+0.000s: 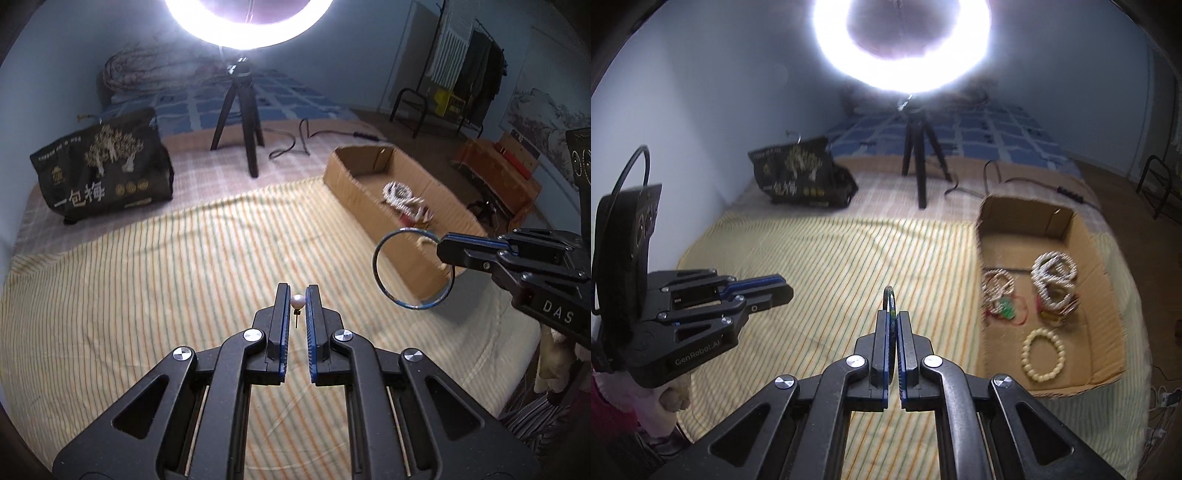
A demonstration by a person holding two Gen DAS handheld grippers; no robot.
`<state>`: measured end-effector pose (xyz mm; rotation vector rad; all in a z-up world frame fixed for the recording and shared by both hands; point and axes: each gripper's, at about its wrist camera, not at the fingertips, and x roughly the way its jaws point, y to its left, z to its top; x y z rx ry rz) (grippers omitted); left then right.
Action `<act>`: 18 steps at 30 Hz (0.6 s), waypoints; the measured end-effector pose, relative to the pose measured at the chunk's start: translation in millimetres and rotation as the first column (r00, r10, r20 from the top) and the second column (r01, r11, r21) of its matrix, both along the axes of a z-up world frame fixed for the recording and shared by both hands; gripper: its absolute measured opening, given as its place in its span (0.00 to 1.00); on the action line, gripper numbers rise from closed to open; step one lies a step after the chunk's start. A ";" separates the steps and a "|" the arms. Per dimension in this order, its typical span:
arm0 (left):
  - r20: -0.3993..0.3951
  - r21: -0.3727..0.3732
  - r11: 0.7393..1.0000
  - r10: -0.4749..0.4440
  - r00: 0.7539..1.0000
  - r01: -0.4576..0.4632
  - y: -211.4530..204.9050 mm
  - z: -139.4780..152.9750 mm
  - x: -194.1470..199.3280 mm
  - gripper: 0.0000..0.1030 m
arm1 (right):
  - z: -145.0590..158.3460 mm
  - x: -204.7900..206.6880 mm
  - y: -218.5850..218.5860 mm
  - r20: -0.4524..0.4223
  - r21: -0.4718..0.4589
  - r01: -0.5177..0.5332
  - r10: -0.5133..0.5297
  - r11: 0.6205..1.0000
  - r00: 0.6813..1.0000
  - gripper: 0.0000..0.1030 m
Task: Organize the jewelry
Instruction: 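Carry the bangle and earring over the box with both tools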
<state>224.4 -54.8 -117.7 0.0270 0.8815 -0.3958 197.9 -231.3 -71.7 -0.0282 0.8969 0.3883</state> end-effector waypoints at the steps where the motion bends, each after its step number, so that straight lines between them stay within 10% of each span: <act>1: 0.007 -0.007 1.000 -0.004 1.000 0.004 -3.4 3.8 0.3 0.06 | 4.4 0.6 -5.0 0.010 0.004 0.011 -0.011 1.000 1.000 0.01; 18: 0.067 -0.069 0.993 -0.089 0.994 0.094 -69.2 30.2 8.1 0.06 | 39.4 15.0 -102.6 0.085 0.030 0.219 -0.221 0.975 0.972 0.01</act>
